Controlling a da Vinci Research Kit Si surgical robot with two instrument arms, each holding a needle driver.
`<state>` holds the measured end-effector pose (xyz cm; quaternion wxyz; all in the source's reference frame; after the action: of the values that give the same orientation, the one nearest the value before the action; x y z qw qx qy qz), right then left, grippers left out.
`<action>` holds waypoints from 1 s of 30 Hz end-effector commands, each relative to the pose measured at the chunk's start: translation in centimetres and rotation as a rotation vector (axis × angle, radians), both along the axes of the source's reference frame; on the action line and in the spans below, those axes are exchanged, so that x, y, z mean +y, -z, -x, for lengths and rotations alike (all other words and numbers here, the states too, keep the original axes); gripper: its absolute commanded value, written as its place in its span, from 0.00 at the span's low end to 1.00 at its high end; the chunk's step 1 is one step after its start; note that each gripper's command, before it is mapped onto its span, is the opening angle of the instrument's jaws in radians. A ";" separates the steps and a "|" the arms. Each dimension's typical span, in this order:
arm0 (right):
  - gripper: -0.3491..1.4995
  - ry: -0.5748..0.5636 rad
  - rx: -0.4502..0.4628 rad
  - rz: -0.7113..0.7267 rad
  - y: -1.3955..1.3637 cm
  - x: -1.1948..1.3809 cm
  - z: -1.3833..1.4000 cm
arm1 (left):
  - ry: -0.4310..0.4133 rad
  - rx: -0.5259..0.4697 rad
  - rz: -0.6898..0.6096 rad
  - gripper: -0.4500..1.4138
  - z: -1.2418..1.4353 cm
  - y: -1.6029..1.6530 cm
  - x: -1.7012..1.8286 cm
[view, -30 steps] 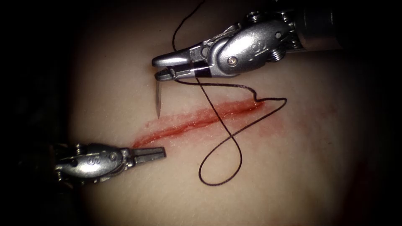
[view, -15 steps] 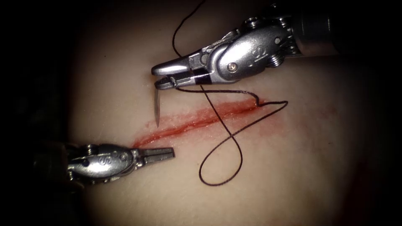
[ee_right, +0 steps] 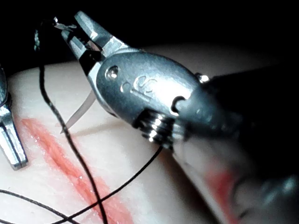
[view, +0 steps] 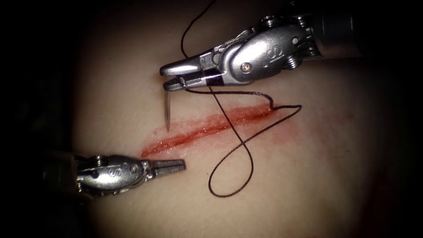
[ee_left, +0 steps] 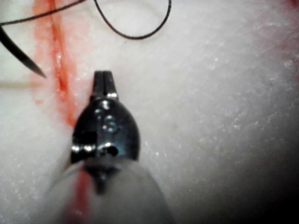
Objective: Wound Closure
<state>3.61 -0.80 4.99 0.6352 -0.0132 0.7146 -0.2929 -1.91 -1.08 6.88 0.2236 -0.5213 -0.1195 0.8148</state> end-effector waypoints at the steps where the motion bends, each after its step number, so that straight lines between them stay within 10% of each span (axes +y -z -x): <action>1: 0.00 0.004 -0.002 0.014 -0.01 0.03 -0.09 | -0.008 0.003 -0.004 0.00 0.05 -0.05 -0.05; 30: 0.00 0.015 -0.032 0.101 -0.09 -0.16 -0.29 | -0.033 0.008 -0.030 0.00 0.06 -0.06 -0.09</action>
<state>3.81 -0.99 5.06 0.6435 -0.0341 0.6883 -0.3330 -1.93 -1.12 6.89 0.2187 -0.5125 -0.1389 0.8186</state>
